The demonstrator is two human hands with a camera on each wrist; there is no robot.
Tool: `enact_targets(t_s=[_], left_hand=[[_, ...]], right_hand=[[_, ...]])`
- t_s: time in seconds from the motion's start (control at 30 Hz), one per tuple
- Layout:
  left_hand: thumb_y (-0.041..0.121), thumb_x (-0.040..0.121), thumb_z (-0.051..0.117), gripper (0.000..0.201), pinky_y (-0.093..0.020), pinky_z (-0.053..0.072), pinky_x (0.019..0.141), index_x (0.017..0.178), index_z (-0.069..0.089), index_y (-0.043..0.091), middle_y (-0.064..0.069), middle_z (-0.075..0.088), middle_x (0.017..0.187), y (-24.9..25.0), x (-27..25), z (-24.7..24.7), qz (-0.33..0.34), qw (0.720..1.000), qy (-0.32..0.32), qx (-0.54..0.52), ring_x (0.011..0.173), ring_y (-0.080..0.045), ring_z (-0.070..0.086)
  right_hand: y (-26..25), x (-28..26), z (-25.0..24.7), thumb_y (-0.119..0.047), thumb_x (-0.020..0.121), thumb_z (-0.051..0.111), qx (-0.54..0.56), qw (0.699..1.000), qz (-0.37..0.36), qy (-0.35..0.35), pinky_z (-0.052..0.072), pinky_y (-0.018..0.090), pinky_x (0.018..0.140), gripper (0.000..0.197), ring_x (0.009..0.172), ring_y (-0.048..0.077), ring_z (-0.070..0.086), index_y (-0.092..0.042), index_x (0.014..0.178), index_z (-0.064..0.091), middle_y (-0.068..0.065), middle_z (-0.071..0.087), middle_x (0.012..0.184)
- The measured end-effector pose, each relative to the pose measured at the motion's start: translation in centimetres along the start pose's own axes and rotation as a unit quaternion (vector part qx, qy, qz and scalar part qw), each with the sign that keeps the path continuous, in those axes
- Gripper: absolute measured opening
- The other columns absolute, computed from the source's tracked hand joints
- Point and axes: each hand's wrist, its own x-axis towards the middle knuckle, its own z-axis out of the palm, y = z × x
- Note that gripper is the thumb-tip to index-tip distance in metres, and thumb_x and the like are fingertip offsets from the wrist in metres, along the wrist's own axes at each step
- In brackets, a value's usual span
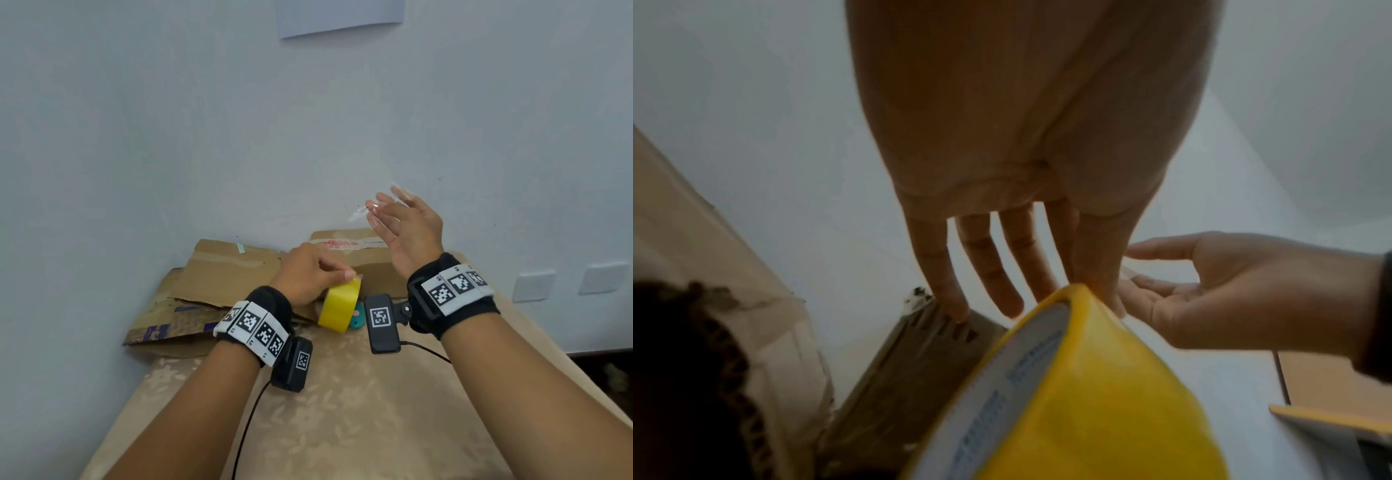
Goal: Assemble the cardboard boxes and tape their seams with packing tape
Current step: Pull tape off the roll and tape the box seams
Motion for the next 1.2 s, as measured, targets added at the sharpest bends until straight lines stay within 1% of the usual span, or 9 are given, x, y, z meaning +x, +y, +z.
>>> enact_targets(t_s=[0.13, 0.23, 0.37, 0.47, 0.57, 0.7, 0.8, 1.03, 1.2], left_hand=[[0.026, 0.087, 0.081, 0.01, -0.019, 0.054, 0.084, 0.096, 0.084, 0.022, 0.011, 0.079, 0.095, -0.6, -0.1, 0.2, 0.007, 1.0, 0.019, 0.012, 0.088, 0.006, 0.068], [0.031, 0.089, 0.08, 0.01, -0.031, 0.057, 0.089, 0.096, 0.084, 0.026, 0.011, 0.079, 0.097, -1.3, -0.2, 0.4, 0.015, 0.998, 0.048, 0.039, 0.093, -0.002, 0.07], [0.041, 0.094, 0.067, 0.018, -0.037, 0.056, 0.08, 0.095, 0.08, 0.029, 0.008, 0.078, 0.09, -1.4, -0.8, 0.2, 0.033, 0.99, 0.076, 0.115, 0.087, -0.014, 0.069], [0.037, 0.1, 0.06, 0.015, -0.037, 0.051, 0.073, 0.095, 0.07, 0.027, 0.003, 0.072, 0.083, -0.6, -0.8, 0.3, 0.037, 0.981, 0.05, 0.186, 0.081, -0.021, 0.064], [0.035, 0.1, 0.06, 0.013, -0.035, 0.049, 0.074, 0.094, 0.068, 0.026, 0.008, 0.069, 0.087, 0.0, -0.9, 0.9, 0.041, 0.976, 0.003, 0.216, 0.084, -0.017, 0.063], [0.032, 0.093, 0.071, 0.011, -0.027, 0.05, 0.076, 0.083, 0.073, 0.029, 0.015, 0.068, 0.086, -0.1, -0.8, 0.5, 0.056, 0.991, 0.017, 0.123, 0.084, -0.004, 0.061], [0.026, 0.091, 0.076, 0.016, -0.02, 0.047, 0.075, 0.077, 0.073, 0.034, 0.018, 0.068, 0.082, 0.4, -0.7, -0.2, 0.047, 0.995, -0.007, 0.09, 0.082, 0.0, 0.062], [0.025, 0.091, 0.077, 0.008, -0.027, 0.054, 0.082, 0.084, 0.08, 0.028, 0.012, 0.076, 0.084, 1.2, -0.9, -0.6, 0.026, 0.995, -0.025, 0.096, 0.086, -0.007, 0.069], [0.027, 0.086, 0.082, 0.002, -0.031, 0.057, 0.086, 0.086, 0.084, 0.027, 0.012, 0.078, 0.083, 1.6, -1.0, -0.9, 0.027, 0.994, -0.029, 0.106, 0.084, -0.003, 0.07]], right_hand=[[-0.3, 0.1, 0.1, 0.016, 0.087, 0.065, 0.009, 1.0, 0.003, 0.009, 0.062, 0.036, 0.086, 0.048, 0.102, 0.035, 0.076, -0.002, 0.131, 0.061, 0.02, 0.07, 0.12], [-0.3, 0.1, 0.1, 0.016, 0.087, 0.065, 0.015, 1.0, 0.006, 0.009, 0.062, 0.037, 0.087, 0.047, 0.103, 0.037, 0.075, -0.001, 0.13, 0.061, 0.021, 0.07, 0.121], [-0.4, 0.1, 0.1, 0.017, 0.087, 0.064, 0.02, 1.0, 0.007, 0.001, 0.062, 0.038, 0.09, 0.047, 0.107, 0.038, 0.073, -0.001, 0.131, 0.06, 0.021, 0.069, 0.122], [-0.4, 0.0, 0.2, 0.016, 0.088, 0.064, 0.024, 1.0, 0.008, -0.003, 0.061, 0.039, 0.092, 0.047, 0.108, 0.039, 0.073, -0.001, 0.132, 0.06, 0.021, 0.069, 0.123], [-0.4, 0.0, 0.4, 0.015, 0.088, 0.064, 0.018, 1.0, 0.009, -0.001, 0.061, 0.04, 0.093, 0.045, 0.105, 0.037, 0.074, -0.001, 0.13, 0.061, 0.02, 0.07, 0.122], [-0.8, 0.1, 0.4, 0.016, 0.087, 0.064, 0.023, 1.0, 0.005, -0.001, 0.061, 0.04, 0.094, 0.045, 0.105, 0.037, 0.074, -0.002, 0.129, 0.062, 0.02, 0.07, 0.121], [-1.0, 0.3, 0.3, 0.016, 0.088, 0.063, 0.03, 1.0, 0.005, -0.001, 0.06, 0.041, 0.095, 0.045, 0.107, 0.038, 0.073, -0.002, 0.129, 0.061, 0.021, 0.07, 0.122], [0.4, -0.2, 0.7, 0.015, 0.088, 0.065, 0.069, 0.998, -0.001, -0.006, 0.06, 0.038, 0.095, 0.048, 0.109, 0.034, 0.073, -0.005, 0.131, 0.059, 0.018, 0.067, 0.124], [3.8, -1.1, 0.5, 0.015, 0.091, 0.06, 0.134, 0.989, 0.062, -0.011, 0.054, 0.035, 0.103, 0.054, 0.116, 0.028, 0.069, -0.009, 0.139, 0.052, 0.013, 0.062, 0.13]])
